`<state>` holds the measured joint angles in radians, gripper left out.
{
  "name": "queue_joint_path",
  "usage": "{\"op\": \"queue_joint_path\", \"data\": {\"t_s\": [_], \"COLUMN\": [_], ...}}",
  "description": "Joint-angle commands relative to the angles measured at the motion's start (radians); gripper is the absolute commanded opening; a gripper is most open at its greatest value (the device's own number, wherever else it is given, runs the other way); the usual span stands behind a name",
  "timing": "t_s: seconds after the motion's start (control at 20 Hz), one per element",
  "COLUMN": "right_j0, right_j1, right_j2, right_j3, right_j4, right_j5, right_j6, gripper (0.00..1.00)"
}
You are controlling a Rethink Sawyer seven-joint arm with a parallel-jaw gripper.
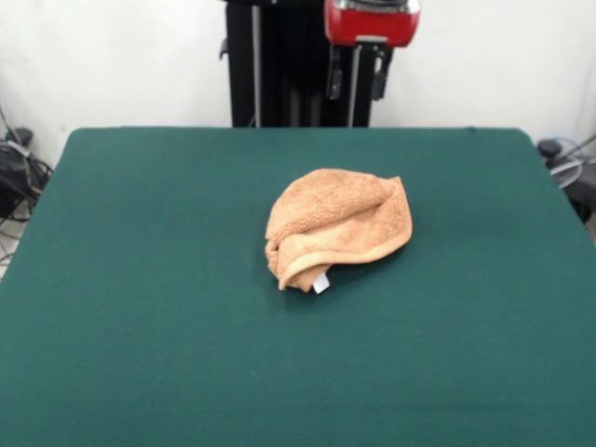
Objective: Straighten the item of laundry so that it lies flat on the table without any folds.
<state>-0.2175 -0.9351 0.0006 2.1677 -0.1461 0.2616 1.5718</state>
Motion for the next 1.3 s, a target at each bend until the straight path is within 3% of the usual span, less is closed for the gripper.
{"op": "queue_joint_path", "data": {"t_s": [0.05,0.3,0.55,0.8,1.3], "right_j0": [-0.03,-0.014,-0.021,-0.064,-0.102], "right_j1": [0.0,0.033,0.01,0.02,0.076], "right_j2": [0.03,-0.007,0.002,0.07,0.136], "right_j3": [-0.009,-0.038,-0.031,0.003,0.004], "right_j4": [0.013,-0.014,0.022,0.039,0.0], "right_j5": [0.123,0.101,0.133,0.036,-0.008], "right_j6": [0.102,0.12,0.138,0.141,0.095], "gripper": [1.0,1.0,1.0,1.0,1.0]}}
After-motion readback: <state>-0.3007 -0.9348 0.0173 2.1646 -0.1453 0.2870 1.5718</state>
